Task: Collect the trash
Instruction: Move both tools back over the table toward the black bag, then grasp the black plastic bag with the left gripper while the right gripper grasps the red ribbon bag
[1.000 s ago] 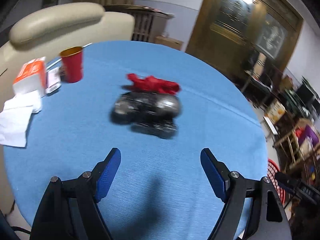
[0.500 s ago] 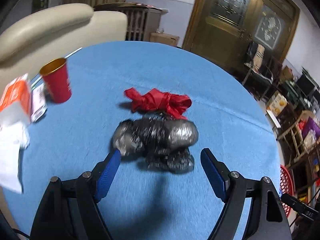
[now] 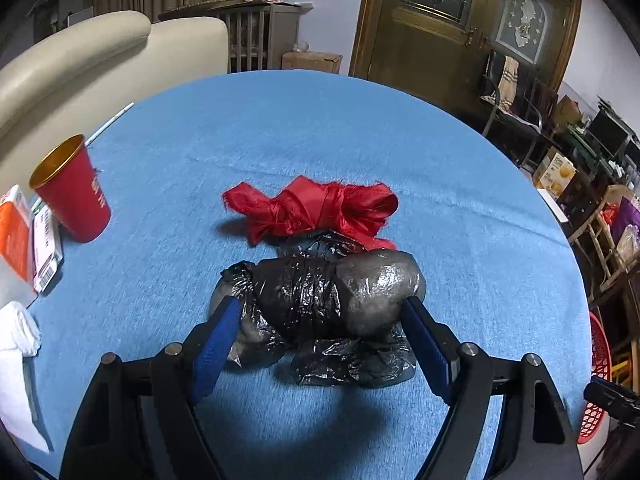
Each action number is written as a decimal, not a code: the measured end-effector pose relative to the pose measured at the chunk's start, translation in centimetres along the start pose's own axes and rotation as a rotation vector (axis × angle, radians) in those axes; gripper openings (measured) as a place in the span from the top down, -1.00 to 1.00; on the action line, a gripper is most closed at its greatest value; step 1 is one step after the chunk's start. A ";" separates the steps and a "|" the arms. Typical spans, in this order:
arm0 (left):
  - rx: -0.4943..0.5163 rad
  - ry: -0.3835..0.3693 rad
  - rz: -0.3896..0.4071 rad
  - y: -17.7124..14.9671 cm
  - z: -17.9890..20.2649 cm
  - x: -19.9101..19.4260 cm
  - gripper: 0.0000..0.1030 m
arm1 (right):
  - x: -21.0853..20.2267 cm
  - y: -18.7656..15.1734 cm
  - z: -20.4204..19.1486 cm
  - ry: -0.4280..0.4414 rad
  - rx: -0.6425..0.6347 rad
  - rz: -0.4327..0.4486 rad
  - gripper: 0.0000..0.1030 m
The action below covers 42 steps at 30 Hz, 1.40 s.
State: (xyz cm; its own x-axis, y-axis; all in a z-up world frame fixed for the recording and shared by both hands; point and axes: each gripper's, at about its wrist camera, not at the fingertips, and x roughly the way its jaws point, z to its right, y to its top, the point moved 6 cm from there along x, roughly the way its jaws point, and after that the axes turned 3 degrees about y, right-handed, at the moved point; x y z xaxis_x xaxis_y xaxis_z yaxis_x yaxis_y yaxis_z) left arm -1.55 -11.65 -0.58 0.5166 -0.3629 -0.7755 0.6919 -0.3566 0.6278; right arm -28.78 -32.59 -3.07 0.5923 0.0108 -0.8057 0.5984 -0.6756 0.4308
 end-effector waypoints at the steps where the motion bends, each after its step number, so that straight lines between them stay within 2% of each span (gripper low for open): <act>1: 0.000 -0.004 0.002 0.0 0.0 0.1 -0.60 | 0.2 0.1 -0.1 -0.018 -0.004 -0.001 -0.68; 11: 0.034 0.004 0.020 -1.0 0.0 1.3 -0.58 | 0.4 0.5 0.0 -0.059 0.017 0.015 -0.69; 12: 0.031 0.011 0.025 -1.1 -0.2 1.2 -0.40 | 0.2 0.6 -0.1 -0.066 0.017 0.035 -0.69; 13: 0.030 0.026 0.027 -1.1 -0.5 1.2 -0.10 | -0.2 0.9 -0.2 -0.078 0.017 0.060 -0.70; 18: -0.026 0.010 0.023 -1.3 -2.1 0.3 0.21 | -0.6 2.5 -1.6 -0.080 0.004 0.115 -0.69; 22: -0.106 0.025 0.036 -2.2 -3.9 -1.1 0.25 | 0.4 3.0 -3.9 -0.063 -0.036 0.101 -0.69; 29: -0.229 0.119 0.063 -5.5 -7.6 -3.4 0.26 | 3.4 3.2 -8.8 -0.022 -0.145 0.046 -0.69; 36: -0.243 0.128 0.057 -7.2 -7.8 -2.9 0.26 | 5.1 4.2 -14.3 0.022 -0.278 0.049 -0.69; 40: -0.254 0.115 0.058 -7.0 -7.9 -2.8 0.26 | 6.0 5.8 -18.0 0.035 -0.393 0.082 -0.70; 42: -0.254 0.115 0.057 -6.5 -8.3 -2.3 0.26 | 7.0 6.6 -19.9 0.040 -0.457 0.066 -0.70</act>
State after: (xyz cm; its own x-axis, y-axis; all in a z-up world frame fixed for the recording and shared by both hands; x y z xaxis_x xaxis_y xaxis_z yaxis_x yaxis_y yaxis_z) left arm -3.05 -1.39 -3.39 0.6019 -0.2707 -0.7513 0.7570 -0.1062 0.6447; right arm -9.98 -22.33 2.25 0.6522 0.0135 -0.7579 0.7298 -0.2817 0.6229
